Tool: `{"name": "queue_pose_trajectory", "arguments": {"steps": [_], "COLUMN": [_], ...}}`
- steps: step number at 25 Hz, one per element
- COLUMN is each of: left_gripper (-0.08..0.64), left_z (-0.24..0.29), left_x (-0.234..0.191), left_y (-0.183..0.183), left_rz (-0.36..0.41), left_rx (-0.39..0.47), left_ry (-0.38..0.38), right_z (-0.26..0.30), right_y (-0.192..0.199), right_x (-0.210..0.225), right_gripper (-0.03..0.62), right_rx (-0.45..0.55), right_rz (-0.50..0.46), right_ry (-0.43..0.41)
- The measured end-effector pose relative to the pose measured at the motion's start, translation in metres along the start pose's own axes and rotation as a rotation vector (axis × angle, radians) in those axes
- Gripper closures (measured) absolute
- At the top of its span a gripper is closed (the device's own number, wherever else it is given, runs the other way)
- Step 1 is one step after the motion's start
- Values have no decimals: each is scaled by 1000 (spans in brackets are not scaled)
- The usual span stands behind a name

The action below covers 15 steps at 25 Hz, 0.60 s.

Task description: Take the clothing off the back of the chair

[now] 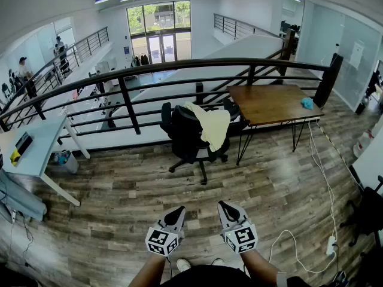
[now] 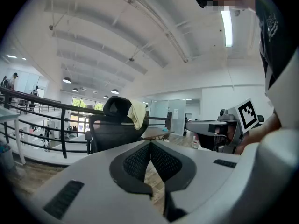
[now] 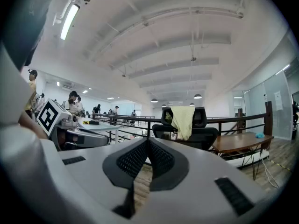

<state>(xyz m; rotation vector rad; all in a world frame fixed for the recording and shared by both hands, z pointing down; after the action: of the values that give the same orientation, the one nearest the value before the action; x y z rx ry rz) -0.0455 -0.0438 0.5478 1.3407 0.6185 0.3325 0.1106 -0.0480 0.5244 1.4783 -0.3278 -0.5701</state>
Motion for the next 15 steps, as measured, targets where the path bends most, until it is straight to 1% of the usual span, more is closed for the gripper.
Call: {"name": "queue_pose_trajectory", "arguments": {"steps": [4, 9, 12, 15], "left_gripper": [548, 548, 548, 548], "left_z": [-3, -6, -8, -10], "left_x": [0, 5, 6, 2], "left_y": [6, 6, 9, 5], "left_rz": [-1, 2, -2, -2], "left_rx": [3, 2, 1, 22], "left_ry": [-17, -12, -12, -27], "right_z": [-3, -5, -6, -1], "right_y": [5, 7, 8, 3], "right_x": [-2, -7, -8, -9], "right_gripper": [571, 571, 571, 569], "right_rx": [-6, -26, -9, 16], "right_rz": [-6, -13, -3, 12], "right_ry": [-7, -14, -16, -28]}}
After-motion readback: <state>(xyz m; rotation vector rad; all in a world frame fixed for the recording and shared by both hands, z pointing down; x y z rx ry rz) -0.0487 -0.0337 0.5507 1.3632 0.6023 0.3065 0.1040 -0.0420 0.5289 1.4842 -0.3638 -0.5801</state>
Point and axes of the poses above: the fingertips, and each gripper's own axes: z forward along the fingers, x to its right, y out of its underside, the point moved 2 cm from there along -z, backward along the fingers, and after that the axes turned 5 degrees about -z, right-handed, at the moved point
